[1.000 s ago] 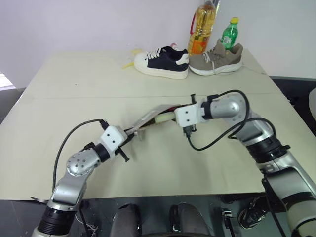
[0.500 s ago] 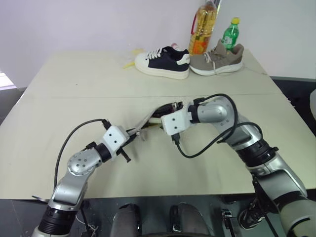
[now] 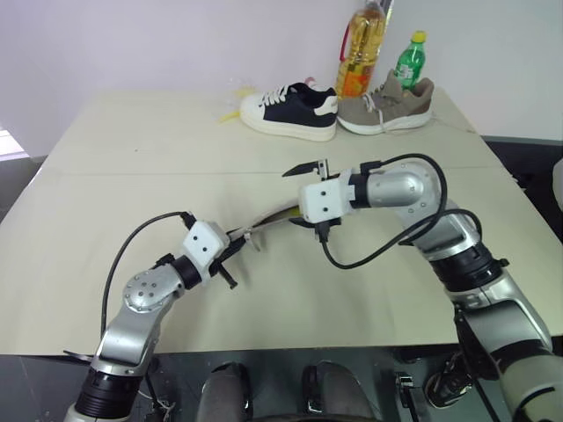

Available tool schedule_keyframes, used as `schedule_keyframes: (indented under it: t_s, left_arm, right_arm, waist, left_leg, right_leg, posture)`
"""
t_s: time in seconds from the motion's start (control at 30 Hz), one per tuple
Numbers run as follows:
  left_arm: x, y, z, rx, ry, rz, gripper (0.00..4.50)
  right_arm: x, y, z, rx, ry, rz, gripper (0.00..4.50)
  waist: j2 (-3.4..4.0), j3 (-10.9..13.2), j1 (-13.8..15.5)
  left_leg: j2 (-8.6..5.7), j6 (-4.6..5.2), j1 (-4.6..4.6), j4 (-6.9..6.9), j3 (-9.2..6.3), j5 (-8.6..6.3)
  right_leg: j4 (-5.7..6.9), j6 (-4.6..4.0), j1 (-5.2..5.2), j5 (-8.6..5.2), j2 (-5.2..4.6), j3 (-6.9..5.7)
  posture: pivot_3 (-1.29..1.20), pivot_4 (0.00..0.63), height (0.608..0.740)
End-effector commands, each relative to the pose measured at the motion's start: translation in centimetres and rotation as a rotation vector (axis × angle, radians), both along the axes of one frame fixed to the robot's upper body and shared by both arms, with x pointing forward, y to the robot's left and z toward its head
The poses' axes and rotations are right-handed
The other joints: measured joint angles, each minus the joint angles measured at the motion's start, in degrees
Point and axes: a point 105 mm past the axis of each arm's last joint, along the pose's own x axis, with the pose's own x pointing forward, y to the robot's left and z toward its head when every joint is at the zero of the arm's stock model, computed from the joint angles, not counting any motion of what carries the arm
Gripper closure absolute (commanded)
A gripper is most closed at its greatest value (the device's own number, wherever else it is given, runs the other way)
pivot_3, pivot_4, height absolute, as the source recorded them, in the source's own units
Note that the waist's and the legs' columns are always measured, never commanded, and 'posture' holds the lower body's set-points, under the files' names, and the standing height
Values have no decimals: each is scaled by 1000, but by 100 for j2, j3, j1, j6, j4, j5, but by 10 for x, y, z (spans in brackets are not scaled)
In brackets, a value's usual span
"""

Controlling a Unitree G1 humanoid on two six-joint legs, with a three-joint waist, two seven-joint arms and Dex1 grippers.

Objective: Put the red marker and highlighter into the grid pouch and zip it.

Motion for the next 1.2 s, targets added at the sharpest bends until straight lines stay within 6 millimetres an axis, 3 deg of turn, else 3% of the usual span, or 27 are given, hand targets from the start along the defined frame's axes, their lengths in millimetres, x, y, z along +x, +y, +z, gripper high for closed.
schedule_keyframes:
  t_s: [0.03,0.13,0.23,0.3,0.43,0.6,0.77,0.87,1.03,1.07,1.2]
  left_arm:
    - [-1,-1,11,-27,-34,-5,4500]
    - [4,2,14,-70,-29,34,4500]
    - [13,5,28,-205,-16,89,4500]
    - [17,1,37,-290,3,92,4500]
    - [26,-16,49,-427,72,46,4500]
    - [30,-30,50,-468,123,18,4500]
    - [31,-37,51,-488,143,1,4500]
    - [31,-37,50,-491,144,3,4500]
    - [32,-36,50,-494,144,8,4500]
    - [32,-35,50,-491,140,12,4500]
    - [32,-23,44,-410,97,50,4500]
  right_arm:
    - [1,-7,18,24,-43,-13,45]
    - [-6,-8,30,128,26,3,45]
    - [-26,-4,49,316,196,59,45]
    - [-39,-3,52,379,308,87,45]
    - [-34,5,33,499,460,-16,45]
    - [-14,17,11,617,543,-202,45]
    - [-6,25,-3,643,576,-293,45]
    - [-10,29,-5,647,613,-286,1393]
    - [-11,29,-9,624,620,-297,4158]
    - [-11,28,-9,620,611,-297,4488]
    - [6,3,8,614,494,-342,4488]
  waist:
    - [0,0,0]
    - [0,0,-1]
    - [-1,0,10]
    - [-3,-2,16]
    - [-20,-12,10]
    - [-18,-11,-15]
    - [-18,-10,4]
    - [-18,-10,9]
    - [-18,-10,1]
    - [-18,-10,0]
    - [-18,-10,0]
  left_leg:
    - [0,0,0,0,0,0]
    - [0,0,0,0,-1,0]
    - [0,0,-1,1,-4,0]
    - [0,0,-4,3,-9,0]
    - [-1,1,-1,4,-15,0]
    - [-2,1,-1,4,-13,0]
    - [-3,1,-4,5,-11,0]
    - [-3,1,-7,5,-13,0]
    - [-3,1,-8,4,-13,0]
    - [-3,1,-8,3,-14,0]
    - [-4,1,-9,3,-13,0]
  right_leg:
    - [0,0,0,0,0,0]
    - [0,0,0,0,0,0]
    - [0,0,1,0,0,0]
    - [0,0,3,1,0,-1]
    - [-3,1,14,1,0,-3]
    - [5,1,6,1,3,-2]
    - [2,1,6,1,3,-2]
    - [1,0,6,1,3,-2]
    - [0,1,4,1,3,-2]
    - [0,0,4,1,4,-2]
    - [0,1,2,0,3,-2]
  posture:
    - [0,150,705]
    - [0,150,705]
    - [0,150,705]
    - [0,150,705]
    - [0,150,705]
    - [0,150,705]
    - [0,150,705]
    - [0,150,705]
    - [0,150,705]
    - [0,150,705]
    - [0,150,705]
